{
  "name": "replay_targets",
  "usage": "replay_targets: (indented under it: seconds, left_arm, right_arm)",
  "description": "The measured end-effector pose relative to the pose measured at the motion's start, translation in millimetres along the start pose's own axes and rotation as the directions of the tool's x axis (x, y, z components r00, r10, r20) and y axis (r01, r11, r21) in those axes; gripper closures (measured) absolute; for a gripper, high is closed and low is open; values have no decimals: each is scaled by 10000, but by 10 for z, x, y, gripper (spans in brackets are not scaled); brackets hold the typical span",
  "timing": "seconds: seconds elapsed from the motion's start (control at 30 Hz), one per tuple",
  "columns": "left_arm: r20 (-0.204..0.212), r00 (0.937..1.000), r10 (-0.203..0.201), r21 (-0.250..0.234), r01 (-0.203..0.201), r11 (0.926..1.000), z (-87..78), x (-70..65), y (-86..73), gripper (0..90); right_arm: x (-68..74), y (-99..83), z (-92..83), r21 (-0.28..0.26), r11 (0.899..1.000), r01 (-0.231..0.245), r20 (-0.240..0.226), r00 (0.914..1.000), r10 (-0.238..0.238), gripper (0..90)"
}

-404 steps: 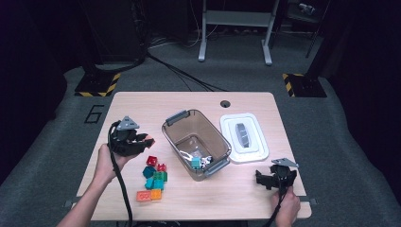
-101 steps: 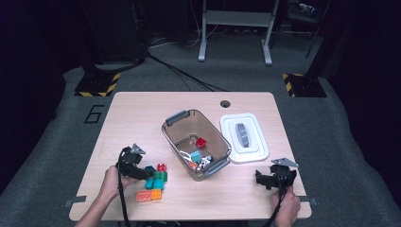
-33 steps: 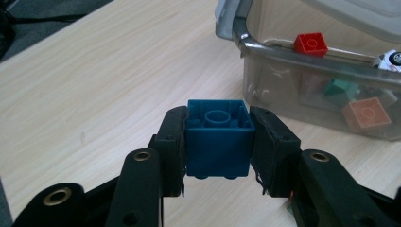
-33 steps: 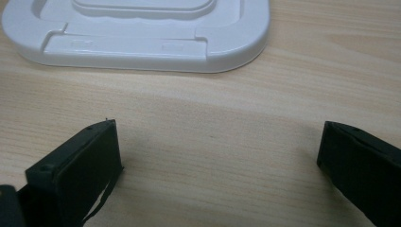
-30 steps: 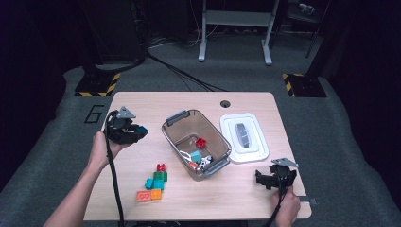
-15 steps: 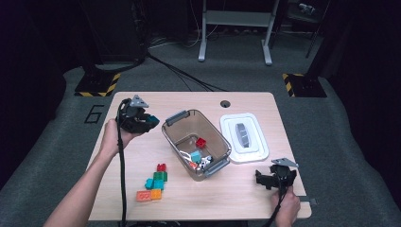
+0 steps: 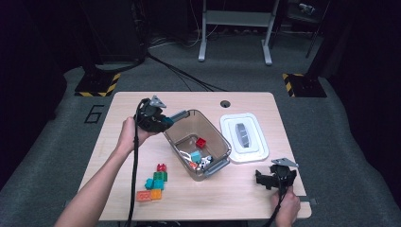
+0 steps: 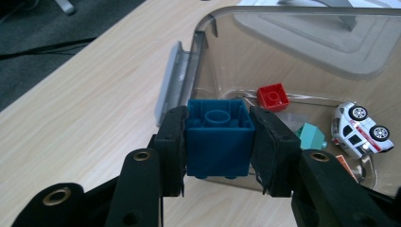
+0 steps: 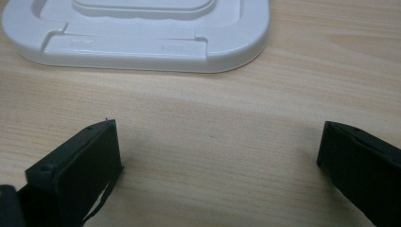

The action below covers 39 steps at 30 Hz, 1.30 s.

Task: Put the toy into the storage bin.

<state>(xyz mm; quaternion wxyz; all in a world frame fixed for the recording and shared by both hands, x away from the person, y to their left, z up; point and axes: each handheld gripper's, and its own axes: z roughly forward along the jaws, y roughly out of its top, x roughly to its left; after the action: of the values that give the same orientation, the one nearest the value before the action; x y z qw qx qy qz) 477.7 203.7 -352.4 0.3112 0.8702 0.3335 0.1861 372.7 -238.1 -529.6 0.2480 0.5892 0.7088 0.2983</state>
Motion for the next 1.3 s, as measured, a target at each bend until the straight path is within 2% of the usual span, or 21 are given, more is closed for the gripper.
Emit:
replay_targets:
  seconds: [0.1,0.2,0.4,0.6,0.7,0.83,1.0,1.17,1.3]
  left_arm:
    - [72,10000,55,152,-56,9999,79,-35,14,588]
    - [162,9996,226,510,-234,9984,190,-71,4,587]
    - [312,9995,106,806,-131,9967,320,-77,-43,586]
    - [333,9994,90,919,-120,9957,334,-82,-51,583]
    - [272,9996,65,993,-92,9950,321,-84,-52,518]
    - [201,9998,-63,681,49,9977,210,-64,-59,419]
    - [15,9999,-161,125,161,9998,-35,-50,-112,300]
    - [-352,9986,-394,-194,387,9991,-292,-38,-245,175]
    - [-570,9977,-370,-313,352,9989,-468,-38,-410,151]
  right_arm:
    - [0,0,0,-2,10000,-3,-1,10000,3,0]
    - [0,0,0,-2,10000,-2,0,10000,2,0]
    - [0,0,0,-1,10000,0,-2,10000,0,0]
    - [0,0,0,-1,10000,-1,-1,10000,1,0]
    - [0,0,0,-1,10000,-1,1,10000,1,0]
    - [0,0,0,-2,10000,-4,-1,10000,4,0]
    - [0,0,0,-3,10000,0,-3,10000,0,0]
    - [1,0,0,2,10000,-5,-1,10000,5,0]
    - [0,0,0,1,10000,-4,-1,10000,4,0]
